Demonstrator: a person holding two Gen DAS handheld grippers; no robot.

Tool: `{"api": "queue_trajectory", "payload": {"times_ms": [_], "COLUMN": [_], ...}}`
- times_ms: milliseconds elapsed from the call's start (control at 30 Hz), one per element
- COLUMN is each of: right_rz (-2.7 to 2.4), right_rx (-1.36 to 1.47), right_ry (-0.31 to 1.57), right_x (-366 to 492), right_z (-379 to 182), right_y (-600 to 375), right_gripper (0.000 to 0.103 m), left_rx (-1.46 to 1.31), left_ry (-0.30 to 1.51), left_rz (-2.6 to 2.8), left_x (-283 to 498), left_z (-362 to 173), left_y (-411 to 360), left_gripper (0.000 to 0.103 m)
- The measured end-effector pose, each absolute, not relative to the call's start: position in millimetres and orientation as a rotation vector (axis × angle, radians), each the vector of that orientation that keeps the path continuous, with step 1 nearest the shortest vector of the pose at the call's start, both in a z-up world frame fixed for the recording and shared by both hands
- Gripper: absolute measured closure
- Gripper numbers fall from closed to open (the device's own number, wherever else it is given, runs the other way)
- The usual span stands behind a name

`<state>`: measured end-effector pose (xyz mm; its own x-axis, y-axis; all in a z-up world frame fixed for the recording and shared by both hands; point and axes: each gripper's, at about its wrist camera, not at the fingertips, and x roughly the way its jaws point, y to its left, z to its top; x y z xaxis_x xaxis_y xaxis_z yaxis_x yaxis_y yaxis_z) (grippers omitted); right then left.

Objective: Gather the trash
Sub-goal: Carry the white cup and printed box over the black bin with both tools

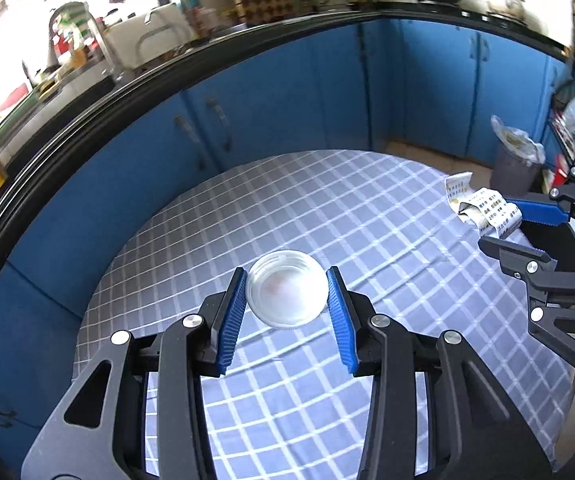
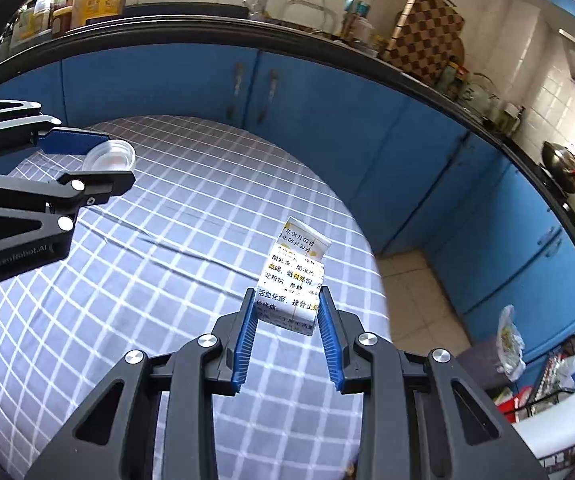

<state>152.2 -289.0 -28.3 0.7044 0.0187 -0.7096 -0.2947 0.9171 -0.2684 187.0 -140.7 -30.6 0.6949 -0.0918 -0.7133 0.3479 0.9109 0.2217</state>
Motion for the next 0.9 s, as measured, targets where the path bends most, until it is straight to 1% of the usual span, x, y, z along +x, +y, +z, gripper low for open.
{"api": "queue_trajectory", "payload": {"times_ms": [533, 900], "right_rz": [0.017, -0.05], "right_rx": [-0.344, -0.272], "right_ry": [0.753, 0.74], "right_x": [93, 59], "right_z": [-10, -8], "right_y": [-385, -439], "right_gripper": [0.073, 0.073], "left_rx": [0.445, 0.487], "left_ry": [0.701, 0.675], "left_rz": [-0.404, -0.484], "left_x": [143, 116], "left_z": [-12, -6], "left_y": [-251, -316], "left_gripper": [0.062, 0.061]}}
